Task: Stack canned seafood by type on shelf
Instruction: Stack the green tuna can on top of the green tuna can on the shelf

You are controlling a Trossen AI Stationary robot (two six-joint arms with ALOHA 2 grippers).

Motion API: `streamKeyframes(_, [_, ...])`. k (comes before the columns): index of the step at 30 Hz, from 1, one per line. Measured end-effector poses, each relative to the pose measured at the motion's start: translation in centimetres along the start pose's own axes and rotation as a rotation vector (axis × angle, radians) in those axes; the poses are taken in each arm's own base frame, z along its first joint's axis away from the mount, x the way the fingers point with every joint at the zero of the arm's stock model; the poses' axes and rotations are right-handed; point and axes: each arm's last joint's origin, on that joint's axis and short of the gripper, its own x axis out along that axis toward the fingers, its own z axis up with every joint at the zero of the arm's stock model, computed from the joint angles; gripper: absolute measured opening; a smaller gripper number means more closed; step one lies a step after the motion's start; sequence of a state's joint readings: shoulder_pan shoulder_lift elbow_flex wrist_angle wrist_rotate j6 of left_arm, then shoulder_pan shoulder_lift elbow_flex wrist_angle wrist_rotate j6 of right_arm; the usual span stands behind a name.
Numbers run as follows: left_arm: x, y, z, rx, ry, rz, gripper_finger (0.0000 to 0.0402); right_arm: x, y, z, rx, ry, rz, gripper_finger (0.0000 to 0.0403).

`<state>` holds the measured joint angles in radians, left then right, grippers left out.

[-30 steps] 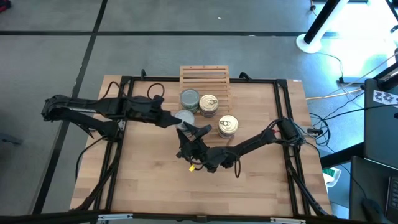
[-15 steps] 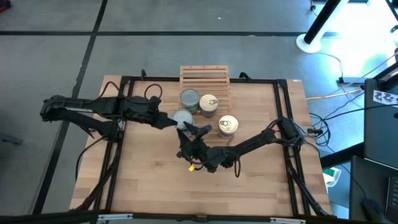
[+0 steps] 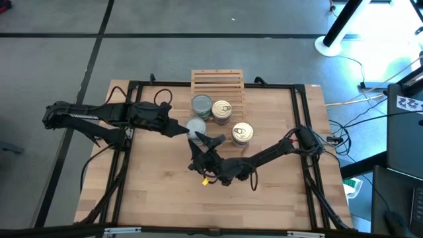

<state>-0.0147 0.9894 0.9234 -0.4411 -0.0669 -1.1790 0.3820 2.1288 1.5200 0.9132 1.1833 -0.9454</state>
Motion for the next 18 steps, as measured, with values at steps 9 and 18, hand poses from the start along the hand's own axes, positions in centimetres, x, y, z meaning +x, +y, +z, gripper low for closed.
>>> streamKeyframes(9, [0.0, -0.2, -0.2, 0.005, 0.007, -0.015, 0.0235, -1.2, 0.1, 0.6, -0.025, -0.013, 0.005, 0.0216])
streamKeyframes(18, [-1.9, -0.4, 0.1, 0.069, -0.019, -0.073, 0.0235, -3.3, -1.4, 2.4, -0.007, -0.025, 0.006, 0.0216])
